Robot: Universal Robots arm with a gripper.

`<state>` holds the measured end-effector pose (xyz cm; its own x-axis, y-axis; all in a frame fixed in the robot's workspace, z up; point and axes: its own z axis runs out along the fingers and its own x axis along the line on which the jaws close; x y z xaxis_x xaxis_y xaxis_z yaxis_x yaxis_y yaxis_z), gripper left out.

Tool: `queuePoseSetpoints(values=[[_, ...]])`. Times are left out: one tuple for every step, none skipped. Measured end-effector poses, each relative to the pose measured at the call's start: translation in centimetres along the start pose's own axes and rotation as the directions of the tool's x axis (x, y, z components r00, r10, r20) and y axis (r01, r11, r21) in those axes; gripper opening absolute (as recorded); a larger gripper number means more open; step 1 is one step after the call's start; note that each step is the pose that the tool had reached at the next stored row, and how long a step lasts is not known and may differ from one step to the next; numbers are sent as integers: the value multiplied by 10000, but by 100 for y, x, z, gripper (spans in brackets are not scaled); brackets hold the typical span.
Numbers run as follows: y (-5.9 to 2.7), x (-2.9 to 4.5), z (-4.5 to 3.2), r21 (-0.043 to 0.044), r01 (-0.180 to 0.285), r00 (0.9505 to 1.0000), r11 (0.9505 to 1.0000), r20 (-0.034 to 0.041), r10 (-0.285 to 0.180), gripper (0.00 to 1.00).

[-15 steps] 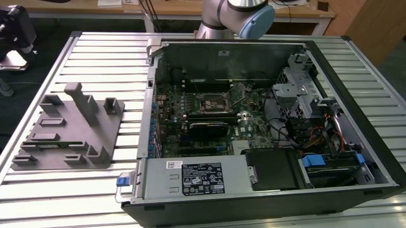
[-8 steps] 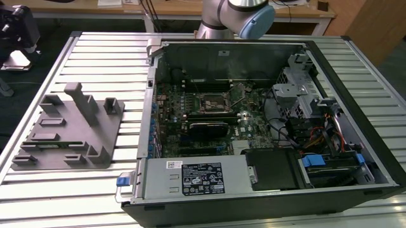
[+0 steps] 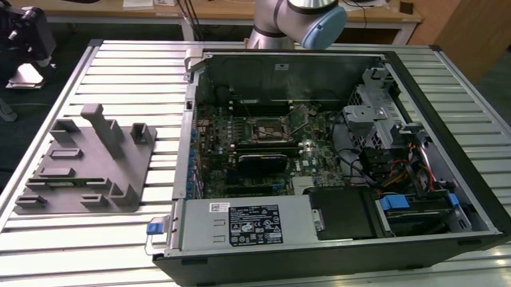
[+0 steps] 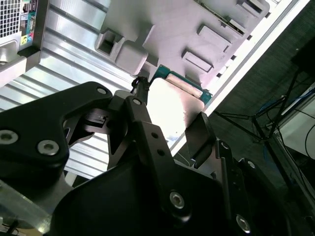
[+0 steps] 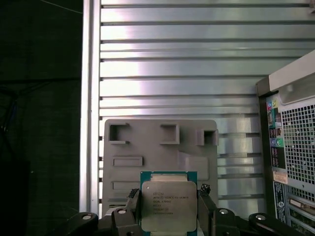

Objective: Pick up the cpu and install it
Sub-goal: 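Pick up the cpu and move it towards the insertion slot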

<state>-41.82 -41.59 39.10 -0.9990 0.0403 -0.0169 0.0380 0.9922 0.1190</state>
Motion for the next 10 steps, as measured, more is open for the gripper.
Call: queuePoseSetpoints(values=[[0,-11,1,-1,1,10000,10000,1,-1,55],[1,-21,1,-1,0,10000,10000,1,0,55],[1,-31,1,-1,1,10000,10000,1,-1,55],[2,-41,1,0,0,10000,10000,1,0,55],[2,-53,2,-1,0,10000,10000,1,0,55],[3,-67,2,0,1,10000,10000,0,-1,55],[4,-81,2,0,1,10000,10000,0,-1,55],[4,-93,3,-1,1,10000,10000,1,-1,55],[5,-107,2,0,1,10000,10000,0,-1,55],[6,-120,3,-1,0,10000,10000,1,0,55]])
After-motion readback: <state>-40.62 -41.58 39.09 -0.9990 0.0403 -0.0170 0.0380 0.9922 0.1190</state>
